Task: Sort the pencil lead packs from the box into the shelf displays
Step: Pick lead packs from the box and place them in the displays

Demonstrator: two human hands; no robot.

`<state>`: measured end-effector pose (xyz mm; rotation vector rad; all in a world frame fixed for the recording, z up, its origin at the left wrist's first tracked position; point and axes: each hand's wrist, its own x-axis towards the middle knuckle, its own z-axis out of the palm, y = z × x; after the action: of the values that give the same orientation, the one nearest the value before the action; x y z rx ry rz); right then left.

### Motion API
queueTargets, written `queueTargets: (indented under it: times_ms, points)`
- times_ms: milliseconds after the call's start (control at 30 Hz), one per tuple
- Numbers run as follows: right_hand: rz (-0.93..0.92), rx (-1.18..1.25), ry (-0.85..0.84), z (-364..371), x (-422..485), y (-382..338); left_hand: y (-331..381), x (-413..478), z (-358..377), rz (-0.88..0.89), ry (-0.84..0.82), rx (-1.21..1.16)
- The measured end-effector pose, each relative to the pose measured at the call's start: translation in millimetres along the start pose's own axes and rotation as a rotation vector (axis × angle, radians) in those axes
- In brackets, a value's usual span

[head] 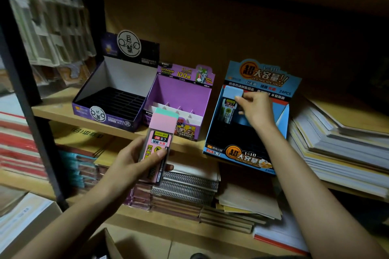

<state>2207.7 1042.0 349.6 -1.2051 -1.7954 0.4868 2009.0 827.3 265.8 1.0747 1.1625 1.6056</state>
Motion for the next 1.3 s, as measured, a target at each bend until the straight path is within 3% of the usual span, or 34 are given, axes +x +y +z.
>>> queueTargets:
  times_ms: [200, 300, 367, 467, 567, 633, 733, 867, 967, 1067, 1200, 1300]
  points:
    - [0.046, -0.357, -0.046, -3, -5, -5, -5, -6, 4, -0.022, 0.016, 0.029]
    - [-0.041, -0.471, 0.048, -16, -21, -17, 0, -10, 9, -0.012, 0.009, 0.030]
    - [-0.098, -0.257, 0.011, -23, -44, -31, 5, -13, 14, 0.007, 0.007, 0.039]
    - [-0.003, 0.303, -0.339, -12, -99, -60, 12, -15, 24, 0.035, -0.005, 0.046]
    - [0.121, 0.555, -0.528, 9, -132, -73, 13, -18, 33, 0.070, -0.020, 0.100]
    - [0.126, 0.585, -0.520, 14, -134, -74, 13, -19, 35, 0.061, -0.038, 0.128]
    - [0.055, 0.319, -0.498, 12, -128, -68, 10, -20, 34, 0.019, -0.062, 0.134]
    - [0.176, 0.413, -0.558, 14, -120, -58, 8, -19, 36, -0.015, -0.074, 0.132]
    - [0.268, 0.449, -0.478, 4, -106, -50, 6, -17, 36, -0.045, -0.092, 0.114]
    - [0.284, 0.525, -0.237, -19, -82, -42, 5, -13, 34, -0.060, -0.088, 0.054]
    - [0.040, 0.404, 0.208, -57, -50, -26, 5, -7, 31, -0.026, -0.052, 0.030]
    - [-0.072, 0.237, 0.257, -60, -38, -6, 5, -4, 32, 0.006, -0.029, 0.031]
